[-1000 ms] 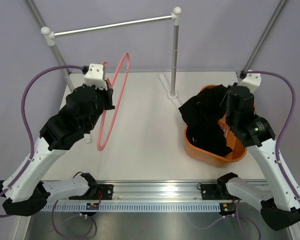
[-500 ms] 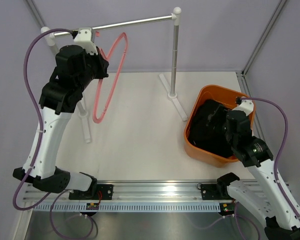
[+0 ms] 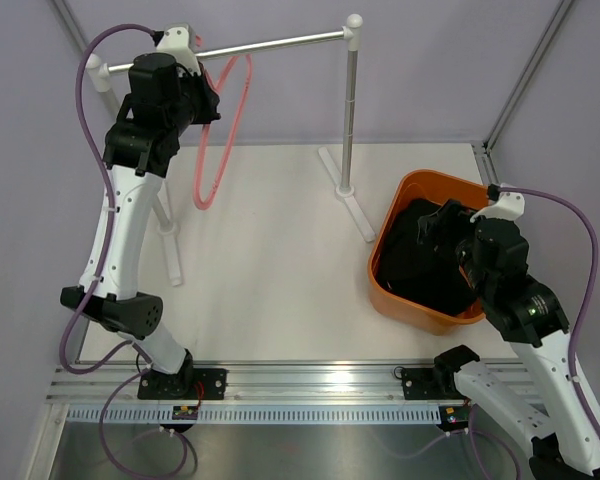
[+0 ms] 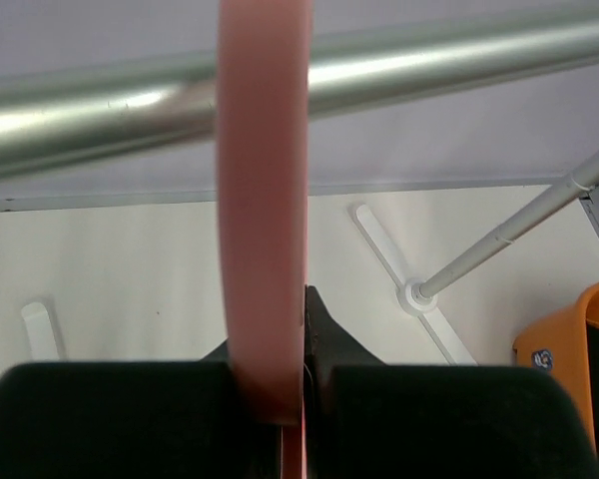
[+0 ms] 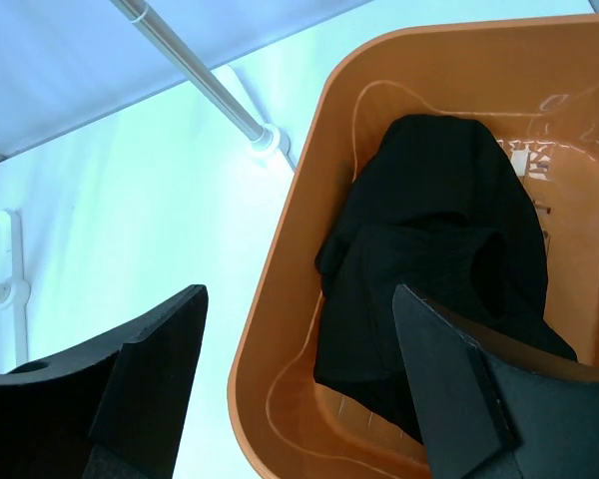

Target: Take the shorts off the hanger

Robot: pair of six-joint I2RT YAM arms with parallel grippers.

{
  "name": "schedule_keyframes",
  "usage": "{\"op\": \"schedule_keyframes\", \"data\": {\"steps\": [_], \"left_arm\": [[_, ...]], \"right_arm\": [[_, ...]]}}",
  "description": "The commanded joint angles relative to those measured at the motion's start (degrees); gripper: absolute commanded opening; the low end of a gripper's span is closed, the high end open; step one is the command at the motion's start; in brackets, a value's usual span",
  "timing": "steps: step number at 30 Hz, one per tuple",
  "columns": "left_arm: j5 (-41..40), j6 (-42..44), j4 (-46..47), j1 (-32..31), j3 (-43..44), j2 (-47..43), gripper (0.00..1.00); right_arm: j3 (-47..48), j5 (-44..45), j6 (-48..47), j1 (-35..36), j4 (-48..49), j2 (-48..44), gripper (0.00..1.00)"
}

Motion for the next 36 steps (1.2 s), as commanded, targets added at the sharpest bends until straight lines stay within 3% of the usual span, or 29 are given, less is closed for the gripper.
{"op": "schedule_keyframes", "data": {"steps": [1,18,20,23,26,36], "left_arm": [[0.41,-0.23,4.34,1.24,4.23,2.45,0.00],[-7.23,-0.84,7.95,2.30,1.95,6.77,0.00],[-8.28,-1.28,8.21,2.30,-0.50,5.63,0.11],[-8.46,-1.63,10.84,2.30,-4.55,3.43,0.17],[-9.17,-1.90,13.22,2.30,-8.68,0.71,0.18],[-9.08,-1.99,13.13,2.30,-9.22,-1.76,0.21]], "right_arm": [[2.11,-1.93,-2.00,-0.26,1.86,0.27,0.84],[2.20,-4.56,-2.79,-0.26,3.09,1.76,0.83],[1.85,-5.09,-2.44,-0.26,3.09,1.76,0.83],[1.33,-5.35,-2.18,-0.26,3.18,1.76,0.83],[0.71,-5.53,-1.91,-0.17,3.18,1.68,0.83],[-0.52,-6.50,-1.47,-0.26,4.15,2.12,0.82]]}}
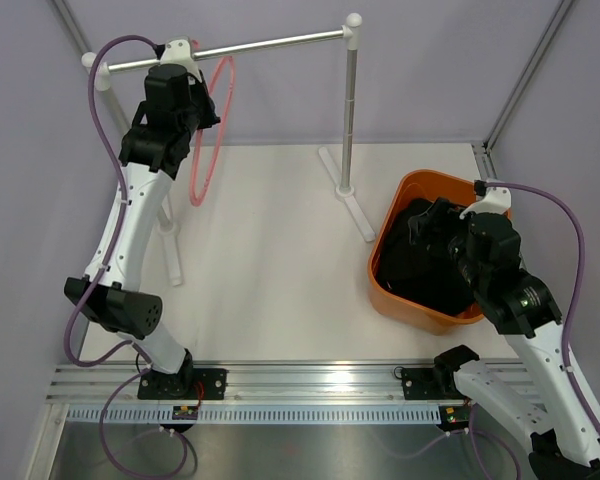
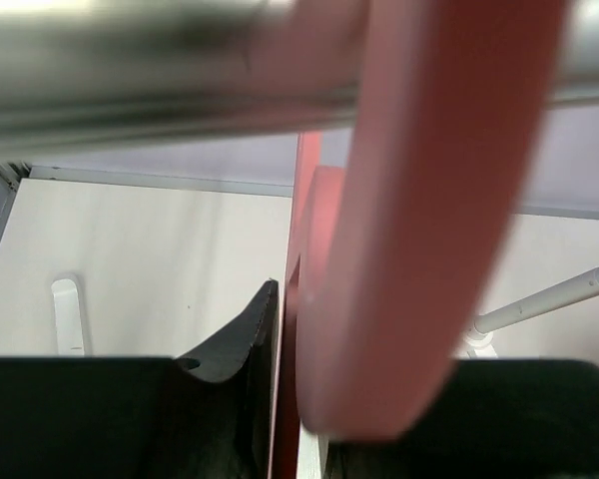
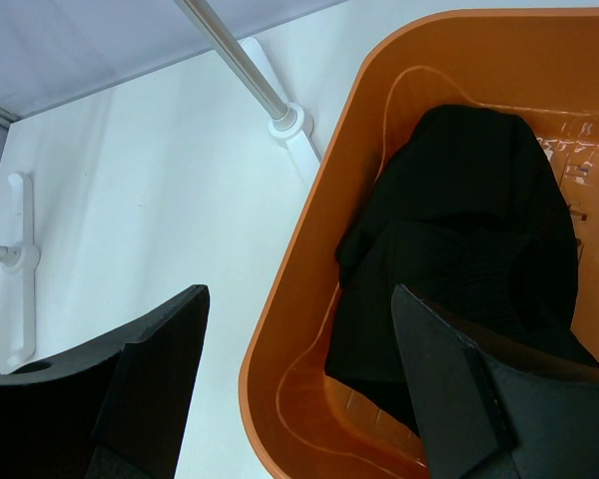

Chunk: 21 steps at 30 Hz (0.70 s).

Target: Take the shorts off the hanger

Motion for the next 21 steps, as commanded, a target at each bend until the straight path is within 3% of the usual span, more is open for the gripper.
{"op": "schedule_keyframes", "data": {"steps": [1,11,14,18,21], "left_arm": [[-1.43,-0.54,4.43,0.49,-0.61,-3.86,0.22],[-1.35,-0.89,4.35,0.49,-1.57,-6.85,0.31],[-1.08,-0.98,3.74,0.40,-1.75,-8.07,0.44],[-1.78,-0.46,3.65,0.40,-2.89,-10.27,0.69],[-1.87,-0.10,3.21,0.40,-3.86,-12.20,0.80]], "right_arm": [[-0.50,-1.62,0.56,-0.17,2.49,0.15,0.82],[-1.55,-1.71,0.47,-0.26,2.93,0.06,0.82],[-1.47,-1.71,0.38,-0.26,3.10,-0.03,0.82],[-1.64,-1.97,0.47,-0.26,3.45,-0.20,0.83],[-1.99,-2.76,0.56,-0.26,3.81,-0.47,0.84]]}}
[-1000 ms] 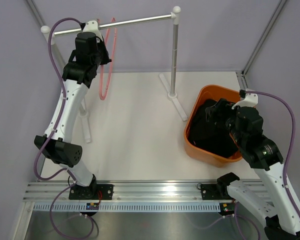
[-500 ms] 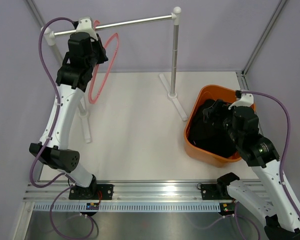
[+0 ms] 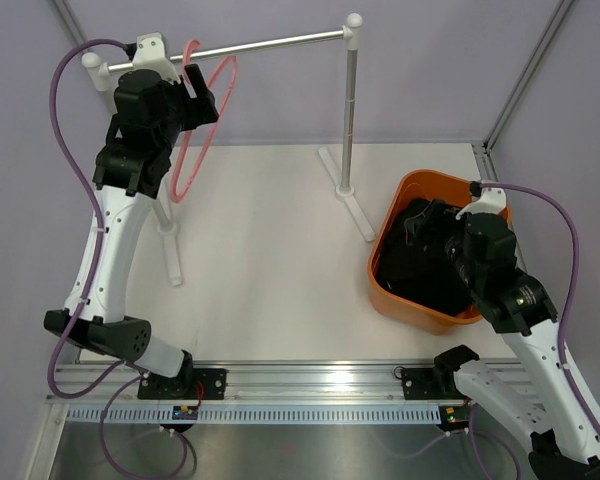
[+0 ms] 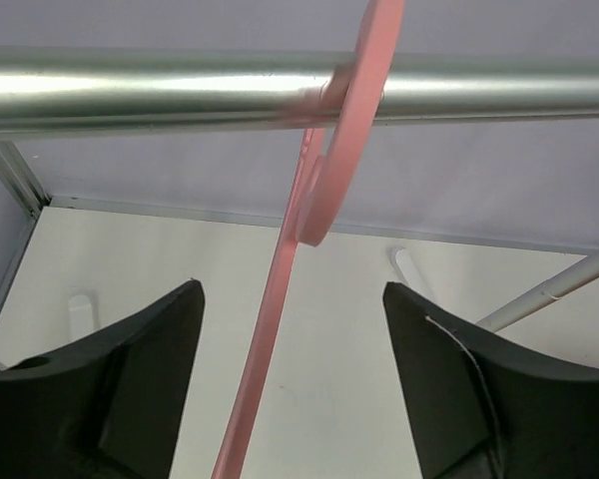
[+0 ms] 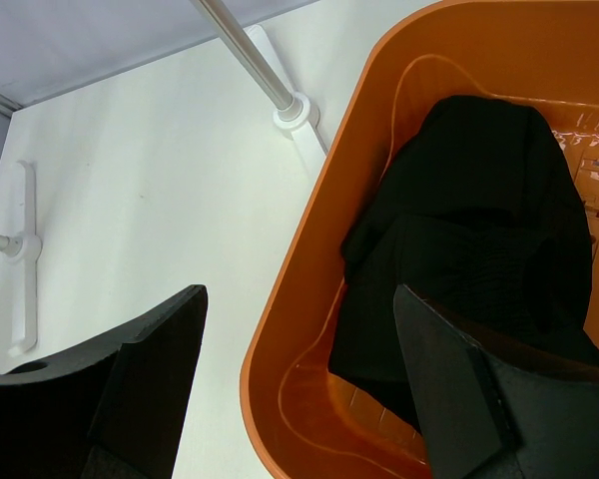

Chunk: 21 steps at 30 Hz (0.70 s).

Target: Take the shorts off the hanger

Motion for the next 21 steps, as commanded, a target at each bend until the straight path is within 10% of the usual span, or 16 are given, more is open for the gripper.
{"op": "schedule_keyframes", "data": {"steps": [1,21], "left_arm": [[-0.74,0.16,1.61,0.20,-0.82,-4.27,0.82],[-5.75,3.68,-2.96,-33.28,-26.92,-27.21,0.87]], "right_arm": [[-0.44,-1.39,0.38,-0.26,2.78,-0.73,0.84],[-1.23,-5.08,0.12,-0.17,6.73,-2.13,0.95]]}}
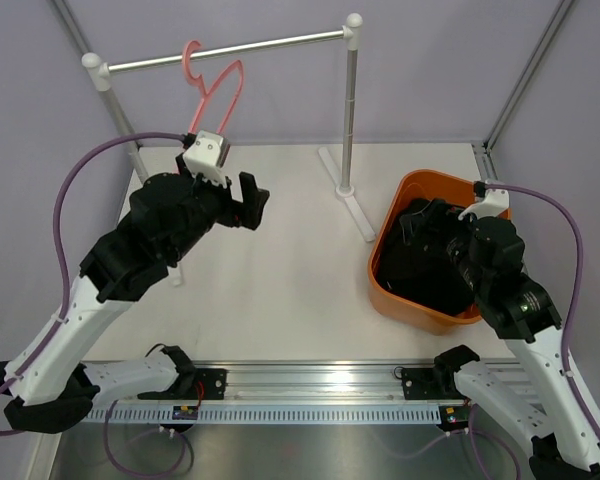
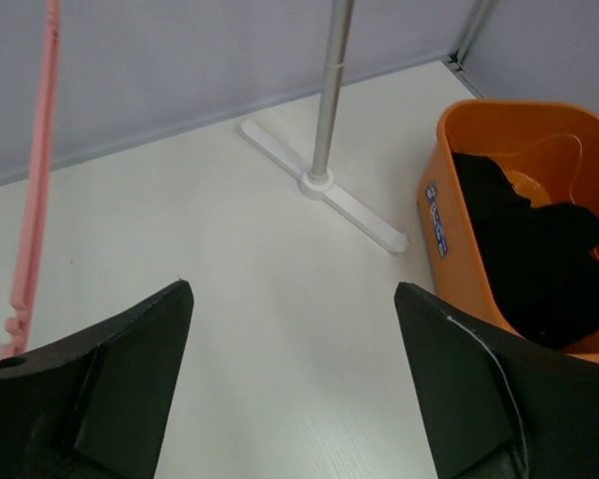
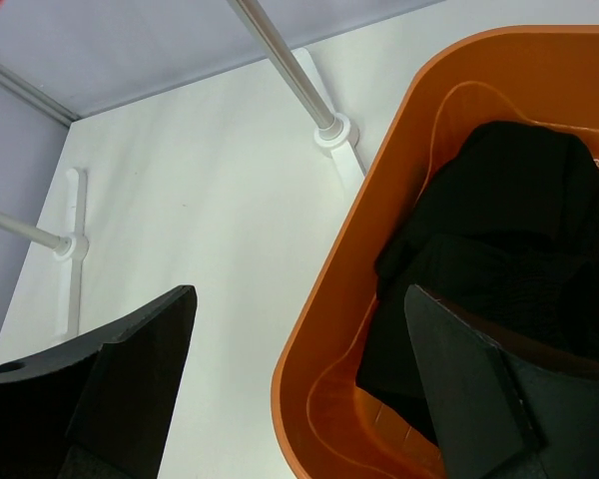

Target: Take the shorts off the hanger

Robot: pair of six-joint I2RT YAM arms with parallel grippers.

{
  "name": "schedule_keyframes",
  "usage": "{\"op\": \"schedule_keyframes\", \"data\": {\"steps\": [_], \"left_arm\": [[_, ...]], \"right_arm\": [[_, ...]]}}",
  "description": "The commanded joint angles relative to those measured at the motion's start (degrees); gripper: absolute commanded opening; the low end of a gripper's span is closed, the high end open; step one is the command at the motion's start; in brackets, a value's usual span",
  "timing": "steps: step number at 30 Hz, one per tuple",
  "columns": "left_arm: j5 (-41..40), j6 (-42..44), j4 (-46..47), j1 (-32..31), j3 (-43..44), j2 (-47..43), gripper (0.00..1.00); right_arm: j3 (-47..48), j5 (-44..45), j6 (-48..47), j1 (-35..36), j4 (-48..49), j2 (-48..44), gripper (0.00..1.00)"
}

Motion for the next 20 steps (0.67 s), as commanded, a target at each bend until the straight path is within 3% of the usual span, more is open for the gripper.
{"op": "schedule_keyframes", "data": {"steps": [1,9,20], "left_arm": [[1.56,-0.67,0.73,-3.23,-3.91,-2.30,0.88],[5.25,-1.82,1.96,-5.52,-13.31,-8.19,0.88],[6.13,-2.08,2.40,-5.61,-18.42,-11.79,0.88]], "right_arm": [[-0.99,-1.84,0.32,-0.17,3.59,-0.45,0.95],[-2.40,-0.79,1.55,-0.26,6.75,-1.77,1.00],[-3.46,0.08,0.93,-0.26,9.04,-2.21,1.00]]}}
